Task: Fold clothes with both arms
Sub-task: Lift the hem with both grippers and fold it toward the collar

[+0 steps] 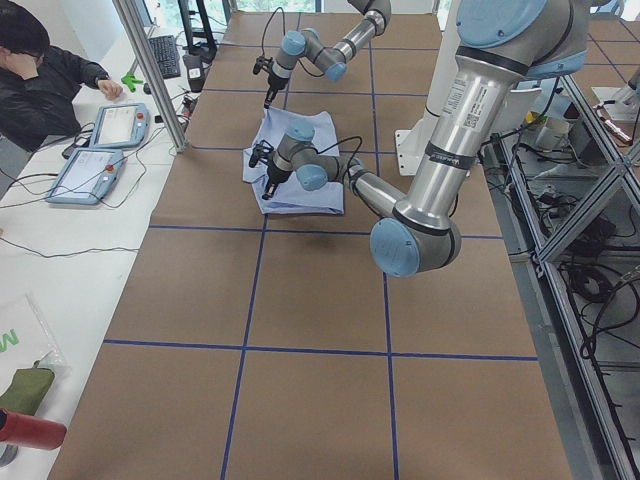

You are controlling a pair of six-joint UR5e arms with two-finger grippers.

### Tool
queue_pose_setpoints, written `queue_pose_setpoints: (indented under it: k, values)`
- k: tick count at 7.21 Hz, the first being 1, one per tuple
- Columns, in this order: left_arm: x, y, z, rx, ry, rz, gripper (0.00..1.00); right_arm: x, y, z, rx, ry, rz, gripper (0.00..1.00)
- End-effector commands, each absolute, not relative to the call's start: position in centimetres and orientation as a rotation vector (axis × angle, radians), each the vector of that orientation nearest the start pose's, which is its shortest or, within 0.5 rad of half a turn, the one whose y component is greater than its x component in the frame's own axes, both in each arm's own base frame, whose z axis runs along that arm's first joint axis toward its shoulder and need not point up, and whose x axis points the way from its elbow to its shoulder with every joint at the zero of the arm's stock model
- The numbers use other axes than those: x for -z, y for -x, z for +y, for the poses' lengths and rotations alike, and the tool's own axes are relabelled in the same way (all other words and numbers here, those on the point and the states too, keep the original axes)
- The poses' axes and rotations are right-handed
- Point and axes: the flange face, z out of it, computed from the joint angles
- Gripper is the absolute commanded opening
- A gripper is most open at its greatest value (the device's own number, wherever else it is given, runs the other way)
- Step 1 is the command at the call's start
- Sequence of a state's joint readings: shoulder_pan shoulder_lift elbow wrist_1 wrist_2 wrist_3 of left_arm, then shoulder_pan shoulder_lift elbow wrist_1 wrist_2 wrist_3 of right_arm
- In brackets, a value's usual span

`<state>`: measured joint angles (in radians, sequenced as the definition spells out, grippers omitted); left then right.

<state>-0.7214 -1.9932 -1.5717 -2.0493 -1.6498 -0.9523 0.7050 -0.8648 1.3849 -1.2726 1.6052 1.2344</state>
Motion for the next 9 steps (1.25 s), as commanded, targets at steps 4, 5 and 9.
queue_pose_setpoints:
  k: [4,5,9]
  values:
    - [-37.0,-38.5,-56.4,-0.012,-0.544,0.731,0.00,-26.7,49.4,-59.8,-0.333,-0.392,-0.747,0.00]
    - [-37.1,-38.6,-56.4,-0.018,-0.544,0.729,0.93,-27.0,49.4,-59.7,-0.323,-0.394,-0.741,0.35]
    - [-36.7,-33.7,-56.3,-0.254,-0.558,0.798,1.00,-27.4,43.2,-61.1,-0.228,-0.323,-0.821,1.00]
